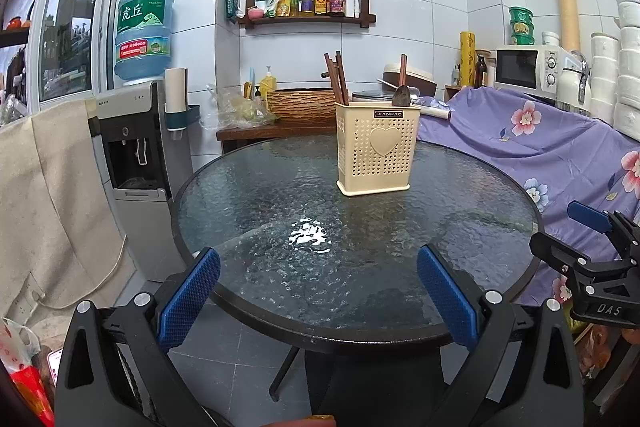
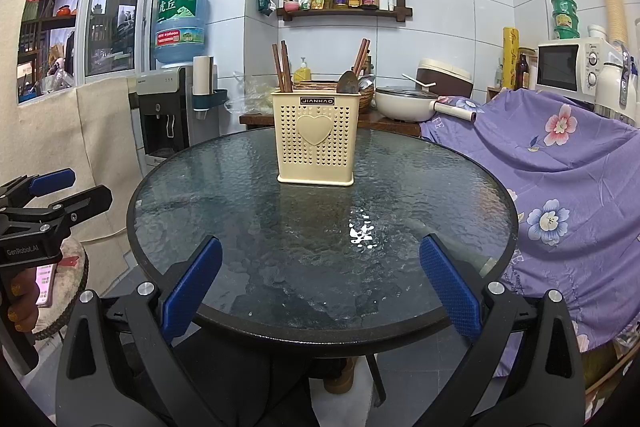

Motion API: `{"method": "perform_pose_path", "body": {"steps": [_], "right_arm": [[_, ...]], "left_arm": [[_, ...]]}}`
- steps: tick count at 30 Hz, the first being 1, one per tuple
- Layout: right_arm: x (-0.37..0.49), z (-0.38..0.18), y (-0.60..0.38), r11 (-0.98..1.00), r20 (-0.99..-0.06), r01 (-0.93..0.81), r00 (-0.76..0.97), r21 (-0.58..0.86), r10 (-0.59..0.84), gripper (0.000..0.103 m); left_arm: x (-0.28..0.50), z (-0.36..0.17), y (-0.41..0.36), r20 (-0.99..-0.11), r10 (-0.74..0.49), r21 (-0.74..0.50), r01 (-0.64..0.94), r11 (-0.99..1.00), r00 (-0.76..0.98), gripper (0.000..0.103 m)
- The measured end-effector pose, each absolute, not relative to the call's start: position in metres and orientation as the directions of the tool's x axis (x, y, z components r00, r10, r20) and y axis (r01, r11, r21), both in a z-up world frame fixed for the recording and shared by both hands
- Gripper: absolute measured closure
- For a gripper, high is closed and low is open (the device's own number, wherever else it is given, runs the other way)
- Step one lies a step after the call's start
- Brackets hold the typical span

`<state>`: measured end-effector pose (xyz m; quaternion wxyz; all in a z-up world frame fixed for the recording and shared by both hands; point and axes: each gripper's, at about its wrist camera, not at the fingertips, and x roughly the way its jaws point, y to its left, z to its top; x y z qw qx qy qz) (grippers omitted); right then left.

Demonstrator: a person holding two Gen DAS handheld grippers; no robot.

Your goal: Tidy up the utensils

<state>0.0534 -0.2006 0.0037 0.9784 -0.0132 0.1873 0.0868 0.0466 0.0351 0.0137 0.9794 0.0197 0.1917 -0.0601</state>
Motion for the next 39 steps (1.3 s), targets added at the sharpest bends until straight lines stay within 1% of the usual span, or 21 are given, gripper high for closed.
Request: {"method": "perform_pose_path", "body": {"steps": [39], "right_arm": [[0.0553, 0.0053, -0.2029, 0.985, -0.368, -0.174, 0.915, 0.005, 0.164, 0.006]], "left_arm": [[0.0489, 0.0124, 0.0313, -0.384, -0.111, 0.007, 0.123, 0.992, 0.917, 0.006]]}}
